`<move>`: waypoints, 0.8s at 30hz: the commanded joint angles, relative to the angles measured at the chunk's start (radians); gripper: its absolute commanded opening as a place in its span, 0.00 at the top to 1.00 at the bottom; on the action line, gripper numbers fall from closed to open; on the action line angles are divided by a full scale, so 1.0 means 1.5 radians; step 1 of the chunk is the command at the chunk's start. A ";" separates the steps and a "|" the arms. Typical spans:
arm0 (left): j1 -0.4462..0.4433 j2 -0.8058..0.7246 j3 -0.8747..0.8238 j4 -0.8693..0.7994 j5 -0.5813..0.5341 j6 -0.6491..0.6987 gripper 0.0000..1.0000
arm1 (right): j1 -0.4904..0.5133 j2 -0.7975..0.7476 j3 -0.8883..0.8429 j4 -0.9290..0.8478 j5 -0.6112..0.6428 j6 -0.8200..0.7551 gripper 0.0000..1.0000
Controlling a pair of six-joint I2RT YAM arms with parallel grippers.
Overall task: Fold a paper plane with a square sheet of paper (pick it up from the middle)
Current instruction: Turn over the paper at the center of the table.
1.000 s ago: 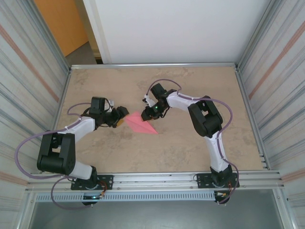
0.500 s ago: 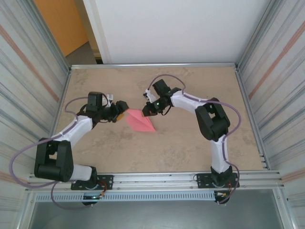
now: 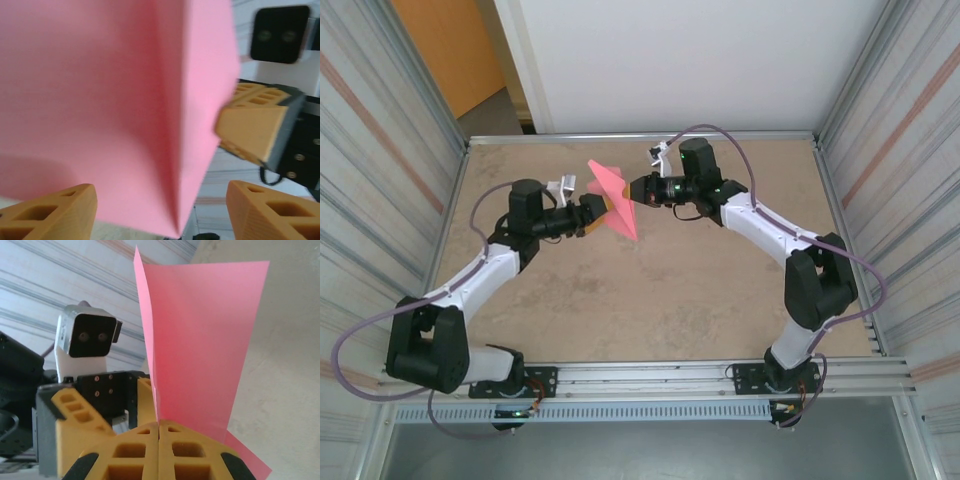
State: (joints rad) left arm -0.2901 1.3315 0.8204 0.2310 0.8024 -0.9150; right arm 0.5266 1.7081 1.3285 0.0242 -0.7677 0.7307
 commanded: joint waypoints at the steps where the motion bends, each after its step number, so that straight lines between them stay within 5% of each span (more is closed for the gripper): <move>1: -0.017 0.021 0.035 0.079 0.041 -0.008 0.34 | -0.005 -0.026 -0.012 0.075 -0.036 0.089 1.00; 16: -0.024 0.044 0.022 0.213 0.066 -0.050 0.68 | -0.019 -0.036 -0.028 0.131 -0.064 0.149 0.96; 20: -0.024 0.041 0.020 0.198 0.057 -0.039 0.77 | -0.023 -0.040 -0.028 0.128 -0.063 0.149 0.91; 24: -0.021 0.041 0.020 0.178 0.046 -0.034 0.86 | -0.028 -0.051 -0.028 0.098 -0.046 0.133 0.74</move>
State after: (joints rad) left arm -0.3248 1.4033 0.8551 0.4973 0.8711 -0.9813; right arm 0.4950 1.6974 1.2972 0.1905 -0.8387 0.9356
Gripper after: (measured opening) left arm 0.148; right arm 0.231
